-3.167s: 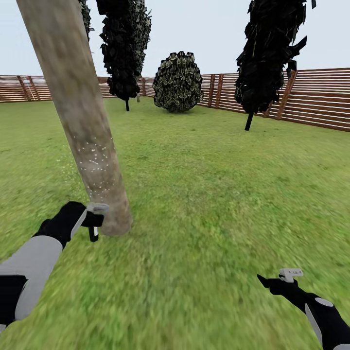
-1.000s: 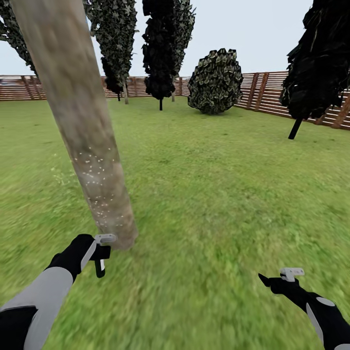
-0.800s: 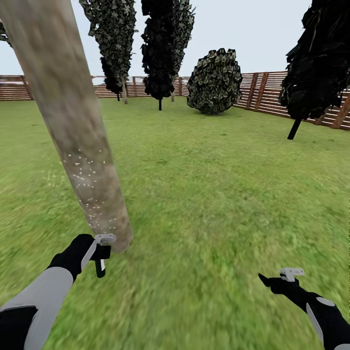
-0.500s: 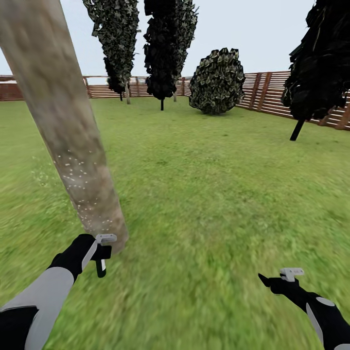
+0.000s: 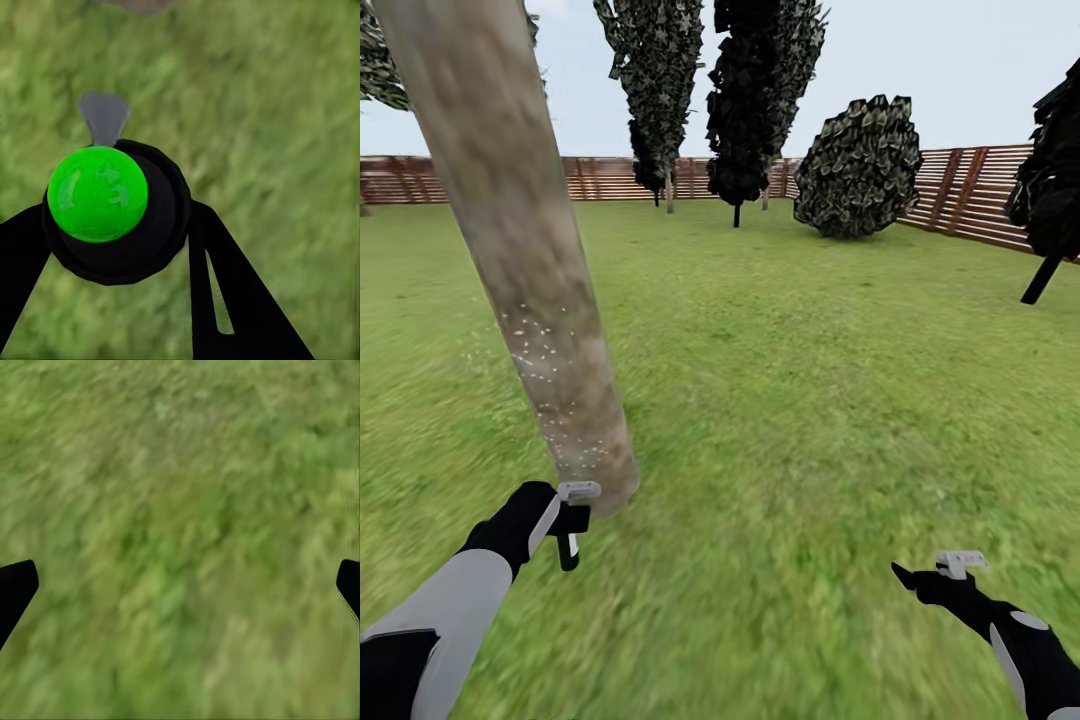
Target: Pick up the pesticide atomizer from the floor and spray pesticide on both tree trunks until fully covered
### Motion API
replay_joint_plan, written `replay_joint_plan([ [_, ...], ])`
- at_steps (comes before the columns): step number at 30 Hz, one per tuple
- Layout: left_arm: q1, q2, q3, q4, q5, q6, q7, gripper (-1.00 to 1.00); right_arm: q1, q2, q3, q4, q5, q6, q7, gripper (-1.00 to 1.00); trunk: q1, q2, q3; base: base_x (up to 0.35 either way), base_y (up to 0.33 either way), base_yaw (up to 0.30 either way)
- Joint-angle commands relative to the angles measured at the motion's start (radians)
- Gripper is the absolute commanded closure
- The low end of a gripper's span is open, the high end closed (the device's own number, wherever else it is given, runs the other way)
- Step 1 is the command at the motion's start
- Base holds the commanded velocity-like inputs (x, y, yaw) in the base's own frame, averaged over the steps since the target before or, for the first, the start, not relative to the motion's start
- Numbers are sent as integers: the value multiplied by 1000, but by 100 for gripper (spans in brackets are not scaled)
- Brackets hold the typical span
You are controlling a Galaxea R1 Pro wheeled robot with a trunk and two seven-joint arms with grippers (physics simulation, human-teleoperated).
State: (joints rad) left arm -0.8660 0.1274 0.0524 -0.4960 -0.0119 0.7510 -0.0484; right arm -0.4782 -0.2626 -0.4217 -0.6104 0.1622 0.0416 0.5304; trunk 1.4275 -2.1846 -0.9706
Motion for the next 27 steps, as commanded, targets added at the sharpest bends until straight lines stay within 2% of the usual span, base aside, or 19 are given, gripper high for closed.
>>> replay_joint_plan([
  [1, -1, -1, 4, -1, -2, 5, -4, 100, 0, 1, -6, -2, 8, 4, 8, -100, 0, 0, -1, 105, -265, 277],
  [5, -1, -2, 4, -1, -2, 5, -4, 100, 0, 1, -6, -2, 8, 4, 8, -100, 0, 0, -1, 105, -265, 172],
  [16, -1, -2, 4, -1, -2, 5, -4, 100, 0, 1, -6, -2, 8, 4, 7, -100, 0, 0, -1, 105, -265, 23],
  [27, -1, -2, 4, -1, -2, 5, -4, 100, 0, 1, -6, -2, 8, 4, 8, -100, 0, 0, -1, 110, -265, 255],
])
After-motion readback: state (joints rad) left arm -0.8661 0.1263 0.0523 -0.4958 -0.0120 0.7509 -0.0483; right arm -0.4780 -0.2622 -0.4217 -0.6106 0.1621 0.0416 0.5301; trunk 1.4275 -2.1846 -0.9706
